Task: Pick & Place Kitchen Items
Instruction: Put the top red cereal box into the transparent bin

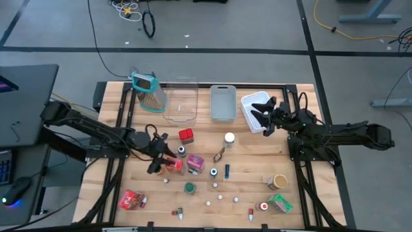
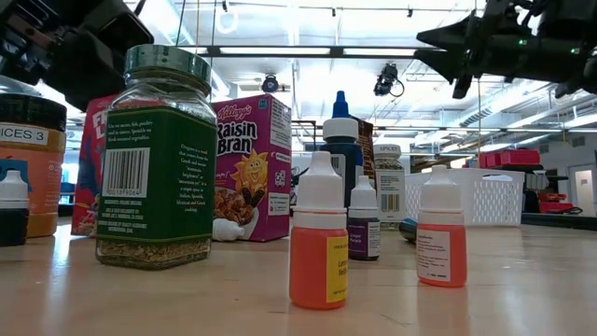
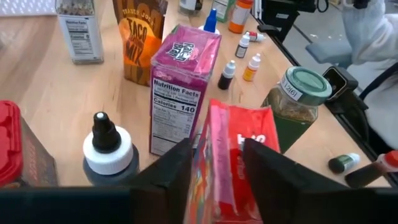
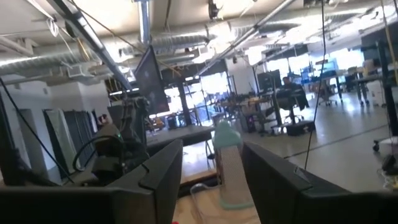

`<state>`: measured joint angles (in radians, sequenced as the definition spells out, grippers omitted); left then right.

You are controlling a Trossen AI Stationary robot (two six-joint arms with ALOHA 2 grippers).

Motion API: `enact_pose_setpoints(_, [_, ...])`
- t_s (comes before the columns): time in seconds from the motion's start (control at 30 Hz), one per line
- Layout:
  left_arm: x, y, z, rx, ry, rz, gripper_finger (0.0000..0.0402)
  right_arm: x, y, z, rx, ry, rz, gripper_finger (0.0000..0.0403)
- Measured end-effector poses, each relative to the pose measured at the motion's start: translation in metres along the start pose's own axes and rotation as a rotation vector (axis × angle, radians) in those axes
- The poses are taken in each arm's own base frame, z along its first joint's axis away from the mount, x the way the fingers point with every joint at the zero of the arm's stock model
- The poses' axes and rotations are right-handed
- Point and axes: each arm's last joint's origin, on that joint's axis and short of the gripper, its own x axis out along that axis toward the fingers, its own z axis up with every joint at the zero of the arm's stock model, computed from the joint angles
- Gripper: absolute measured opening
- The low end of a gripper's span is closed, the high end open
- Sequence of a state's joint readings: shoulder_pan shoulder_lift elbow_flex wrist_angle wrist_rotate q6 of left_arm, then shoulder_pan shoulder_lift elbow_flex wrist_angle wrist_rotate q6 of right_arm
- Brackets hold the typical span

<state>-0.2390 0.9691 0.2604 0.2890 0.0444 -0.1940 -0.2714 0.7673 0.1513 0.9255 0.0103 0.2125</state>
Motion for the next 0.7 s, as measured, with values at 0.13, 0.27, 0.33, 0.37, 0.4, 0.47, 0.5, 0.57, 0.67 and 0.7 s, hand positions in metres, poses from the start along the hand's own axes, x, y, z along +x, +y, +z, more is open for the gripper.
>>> enact_pose_setpoints(0.13, [0.000, 0.000, 0.000, 0.000, 0.002, -0.007, 0.0069, 0.000, 0.000, 0.002, -0.013, -0.024, 0.004, 0.0178])
enact_pose_setpoints(0.27, [-0.001, -0.001, 0.001, -0.001, 0.000, -0.039, 0.0011, 0.000, 0.000, 0.003, -0.015, -0.039, -0.029, 0.0178])
enact_pose_setpoints(0.33, [-0.003, -0.002, 0.003, -0.008, -0.019, -0.061, 0.0011, 0.000, -0.001, 0.003, -0.015, -0.044, -0.053, 0.0178])
enact_pose_setpoints(0.37, [-0.004, -0.003, 0.005, -0.017, -0.033, -0.064, 0.0012, 0.000, -0.001, 0.003, -0.015, -0.044, -0.056, 0.0178])
enact_pose_setpoints(0.4, [-0.005, -0.004, 0.010, -0.023, -0.053, -0.066, 0.0013, 0.000, -0.001, 0.003, -0.015, -0.045, -0.060, 0.0178])
enact_pose_setpoints(0.47, [-0.008, -0.006, 0.022, -0.012, -0.102, -0.074, 0.0010, 0.000, -0.001, 0.003, -0.015, -0.046, -0.062, 0.0178])
enact_pose_setpoints(0.5, [-0.010, -0.008, 0.029, -0.002, -0.122, -0.080, 0.0008, 0.000, -0.001, 0.003, -0.016, -0.046, -0.061, 0.0178])
enact_pose_setpoints(0.57, [-0.013, -0.011, 0.043, -0.001, -0.160, -0.114, 0.0007, 0.000, -0.001, 0.003, -0.017, -0.045, -0.061, 0.0178])
enact_pose_setpoints(0.67, [-0.018, -0.019, 0.069, 0.003, -0.217, -0.185, 0.0009, 0.000, -0.001, 0.003, -0.017, -0.045, -0.061, 0.0178])
enact_pose_setpoints(0.7, [-0.020, -0.021, 0.078, 0.017, -0.226, -0.194, 0.0010, 0.000, -0.001, 0.003, -0.017, -0.045, -0.061, 0.0178])
